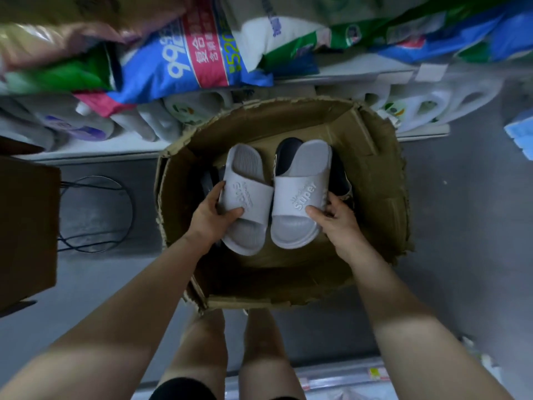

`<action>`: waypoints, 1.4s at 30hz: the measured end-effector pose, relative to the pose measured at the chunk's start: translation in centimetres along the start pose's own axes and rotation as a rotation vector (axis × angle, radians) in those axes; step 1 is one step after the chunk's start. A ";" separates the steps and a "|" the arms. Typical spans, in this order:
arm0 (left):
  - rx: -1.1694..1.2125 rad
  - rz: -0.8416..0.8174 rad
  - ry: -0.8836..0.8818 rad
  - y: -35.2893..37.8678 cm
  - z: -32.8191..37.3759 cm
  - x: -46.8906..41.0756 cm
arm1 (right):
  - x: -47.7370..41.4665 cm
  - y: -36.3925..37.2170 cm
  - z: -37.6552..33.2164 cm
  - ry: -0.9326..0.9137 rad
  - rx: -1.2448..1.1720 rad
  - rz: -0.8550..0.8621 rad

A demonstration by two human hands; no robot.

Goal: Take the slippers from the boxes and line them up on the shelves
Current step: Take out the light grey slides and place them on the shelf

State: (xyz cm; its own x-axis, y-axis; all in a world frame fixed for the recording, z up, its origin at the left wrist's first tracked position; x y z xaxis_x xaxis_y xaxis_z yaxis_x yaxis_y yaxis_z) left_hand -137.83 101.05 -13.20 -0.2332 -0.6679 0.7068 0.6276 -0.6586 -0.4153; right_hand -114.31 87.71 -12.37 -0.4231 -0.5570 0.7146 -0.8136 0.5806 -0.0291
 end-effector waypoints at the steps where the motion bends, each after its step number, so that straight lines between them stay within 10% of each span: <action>1: 0.020 -0.003 0.011 -0.5 0.1 1.1 | 1.1 0.1 -0.7 0.000 0.003 -0.018; 19: 0.459 0.281 0.111 -13.6 -2.5 20.6 | 16.9 7.6 -10.6 -0.168 0.213 -0.420; 42: 0.784 0.640 0.126 -40.2 -28.4 35.3 | 32.3 47.4 -6.3 -0.318 0.353 -0.828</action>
State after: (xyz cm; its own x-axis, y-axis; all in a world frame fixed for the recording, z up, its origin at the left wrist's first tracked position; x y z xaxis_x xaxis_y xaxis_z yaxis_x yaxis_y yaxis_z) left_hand -192.36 94.07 12.18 0.2693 -0.8763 0.3996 0.9610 0.2175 -0.1707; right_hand -164.00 100.95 13.78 0.2946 -0.8764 0.3809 -0.9549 -0.2542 0.1537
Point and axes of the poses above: each hand's wrist, its own x-axis away from the middle knuckle, its own y-axis out of the palm, z = x × y, the point moved 4 cm from there along -x, towards the middle knuckle, and after that the axes turned 13 degrees about -x, right-handed, at the moved point
